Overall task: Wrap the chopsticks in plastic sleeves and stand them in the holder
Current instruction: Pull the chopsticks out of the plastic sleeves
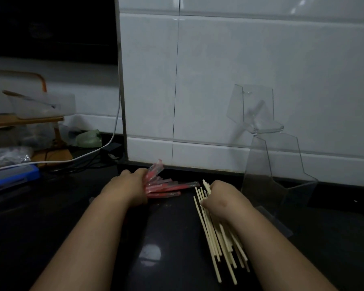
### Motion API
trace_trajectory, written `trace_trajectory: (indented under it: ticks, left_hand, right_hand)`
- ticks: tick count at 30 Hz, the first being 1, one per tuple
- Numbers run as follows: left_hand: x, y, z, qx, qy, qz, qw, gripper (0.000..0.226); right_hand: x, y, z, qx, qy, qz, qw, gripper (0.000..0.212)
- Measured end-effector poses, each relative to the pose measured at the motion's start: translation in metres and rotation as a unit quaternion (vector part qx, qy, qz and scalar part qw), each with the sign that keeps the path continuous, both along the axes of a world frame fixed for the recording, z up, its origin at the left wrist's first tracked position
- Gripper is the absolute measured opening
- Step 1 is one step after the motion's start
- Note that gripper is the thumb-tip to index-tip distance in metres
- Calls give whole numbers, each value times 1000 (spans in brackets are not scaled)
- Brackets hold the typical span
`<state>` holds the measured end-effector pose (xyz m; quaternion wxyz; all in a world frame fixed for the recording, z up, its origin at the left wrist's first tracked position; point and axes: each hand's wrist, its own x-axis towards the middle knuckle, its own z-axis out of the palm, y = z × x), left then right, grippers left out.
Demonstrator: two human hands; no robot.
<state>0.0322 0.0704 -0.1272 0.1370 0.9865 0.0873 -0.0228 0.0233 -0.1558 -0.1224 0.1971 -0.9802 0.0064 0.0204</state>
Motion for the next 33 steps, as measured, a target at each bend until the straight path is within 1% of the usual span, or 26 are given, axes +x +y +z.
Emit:
trace_trajectory:
  ticks: [5,8,12,15,18,21,23,25,26,30,33]
  left_hand:
    - [-1,-9,0,16,16,-1,1000,103]
    - [0,-12,-3,25,11,-8,1000,105]
    - [-4,-16,0,54,-32,-20,998,104]
    - [-6,-18,3,62,-63,-25,996,99]
    - [-7,-19,6,67,-89,-28,993,92]
    - [-7,-20,6,67,-92,-35,993,83]
    - [-5,-20,5,64,-92,-38,993,72]
    - [-5,-20,4,71,-92,-37,993,67]
    - [-5,-19,4,78,-89,-37,992,70]
    - [-6,-20,5,90,-83,-39,992,90]
    - [-7,-21,7,82,-84,-47,992,96]
  right_hand:
    - [-1,3,0,-31,14,-5,999,29]
    - [0,5,-2,-37,7,-8,999,26]
    - [2,5,-3,-36,0,-17,999,27]
    - [3,4,-4,-35,-6,-16,999,33]
    - [3,3,-5,-40,-14,-15,999,28]
    - [3,2,-4,-45,-23,-15,999,23]
    - [2,2,-3,-50,-26,-12,998,22]
    - [1,1,-2,-52,-26,-11,998,22]
    - [1,2,-1,-51,-24,-11,998,21]
    - [-1,0,1,-49,-24,-7,998,21]
    - [-3,0,3,-48,-27,-8,998,20]
